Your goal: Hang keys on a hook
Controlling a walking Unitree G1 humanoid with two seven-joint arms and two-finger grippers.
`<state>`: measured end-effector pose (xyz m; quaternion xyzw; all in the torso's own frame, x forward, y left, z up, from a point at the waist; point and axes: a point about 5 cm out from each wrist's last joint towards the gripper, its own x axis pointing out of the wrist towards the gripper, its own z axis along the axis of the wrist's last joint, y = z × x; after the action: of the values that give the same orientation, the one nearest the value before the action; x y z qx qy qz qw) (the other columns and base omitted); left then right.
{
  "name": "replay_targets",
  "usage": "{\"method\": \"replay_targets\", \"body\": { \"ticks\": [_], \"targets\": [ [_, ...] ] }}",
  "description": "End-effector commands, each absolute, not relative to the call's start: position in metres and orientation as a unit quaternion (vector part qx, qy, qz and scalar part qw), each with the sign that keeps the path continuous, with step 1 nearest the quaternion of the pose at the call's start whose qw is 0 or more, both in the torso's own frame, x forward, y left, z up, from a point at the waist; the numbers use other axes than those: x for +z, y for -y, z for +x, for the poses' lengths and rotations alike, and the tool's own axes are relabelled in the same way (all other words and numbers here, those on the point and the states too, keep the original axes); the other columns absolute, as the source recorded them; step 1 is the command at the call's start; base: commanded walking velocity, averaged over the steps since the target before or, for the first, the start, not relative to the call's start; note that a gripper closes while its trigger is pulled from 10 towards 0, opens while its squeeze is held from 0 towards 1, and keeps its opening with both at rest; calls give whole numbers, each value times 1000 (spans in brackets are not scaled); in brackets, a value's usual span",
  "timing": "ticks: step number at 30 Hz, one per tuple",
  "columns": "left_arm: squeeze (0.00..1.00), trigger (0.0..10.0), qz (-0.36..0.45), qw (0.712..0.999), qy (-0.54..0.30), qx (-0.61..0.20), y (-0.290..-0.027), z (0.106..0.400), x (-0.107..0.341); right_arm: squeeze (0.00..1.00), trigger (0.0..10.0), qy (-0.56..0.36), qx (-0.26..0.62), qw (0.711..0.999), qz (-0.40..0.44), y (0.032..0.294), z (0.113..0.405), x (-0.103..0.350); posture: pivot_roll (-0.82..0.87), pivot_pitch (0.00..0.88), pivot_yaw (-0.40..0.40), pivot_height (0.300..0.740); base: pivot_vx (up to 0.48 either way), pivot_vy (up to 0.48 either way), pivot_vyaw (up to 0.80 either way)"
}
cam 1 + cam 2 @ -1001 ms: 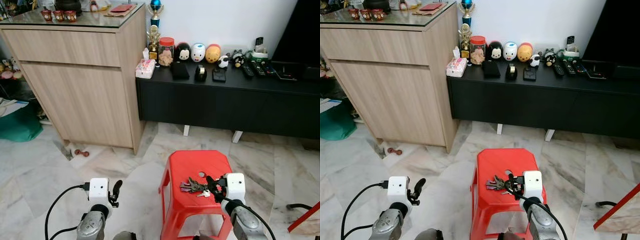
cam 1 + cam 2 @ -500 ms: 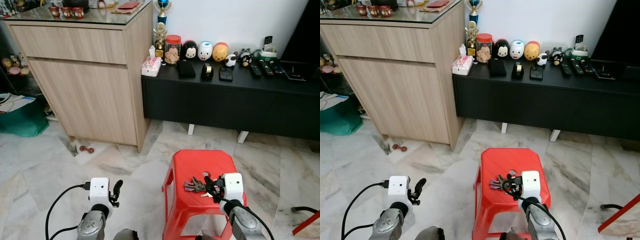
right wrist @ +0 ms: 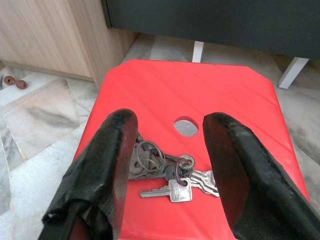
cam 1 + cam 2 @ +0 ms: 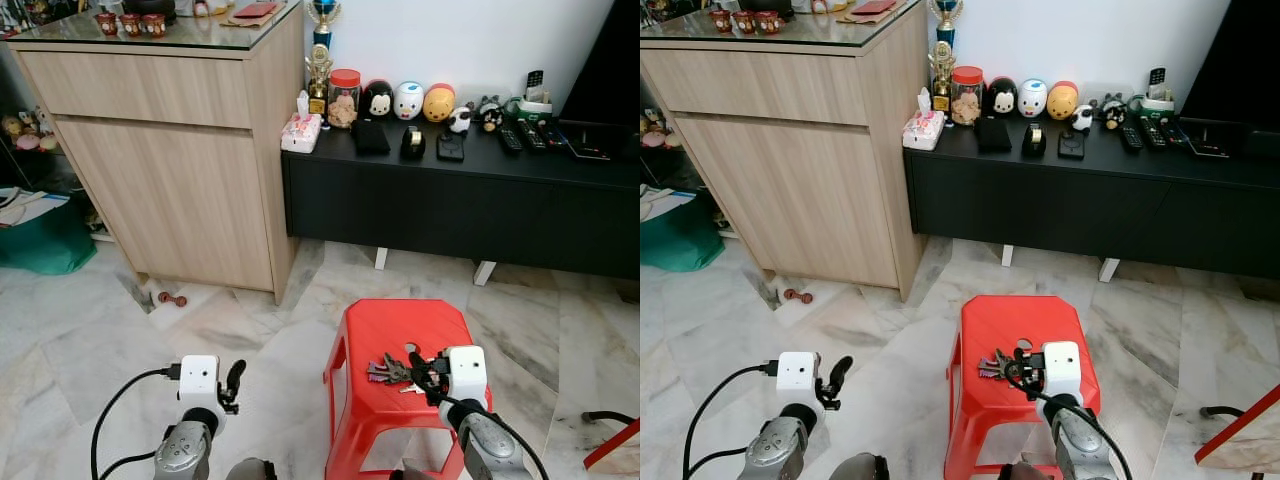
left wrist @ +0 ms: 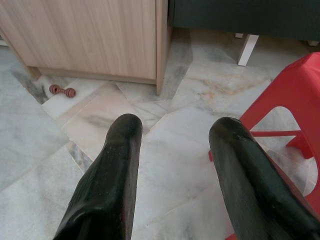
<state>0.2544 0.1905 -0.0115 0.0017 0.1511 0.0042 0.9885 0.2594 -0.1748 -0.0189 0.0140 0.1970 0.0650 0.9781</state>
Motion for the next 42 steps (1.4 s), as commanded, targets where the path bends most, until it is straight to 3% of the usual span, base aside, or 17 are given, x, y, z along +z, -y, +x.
{"method": "replay_targets", "body": {
  "ticks": [1,13,42],
  "targets": [
    [0,10000,6,987,-162,1,-190,252,-15,0,10000,-196,64,978,9,176,260,-19,21,8,-31,638,0,0,0],
    [0,10000,5,987,-163,0,-190,252,-15,0,10000,-187,66,980,7,175,262,-15,21,10,-31,638,0,0,0],
    [0,10000,7,987,-163,-3,-189,252,-15,0,10000,-196,73,978,10,173,261,-17,21,12,-32,638,273,0,0]
  ]
}}
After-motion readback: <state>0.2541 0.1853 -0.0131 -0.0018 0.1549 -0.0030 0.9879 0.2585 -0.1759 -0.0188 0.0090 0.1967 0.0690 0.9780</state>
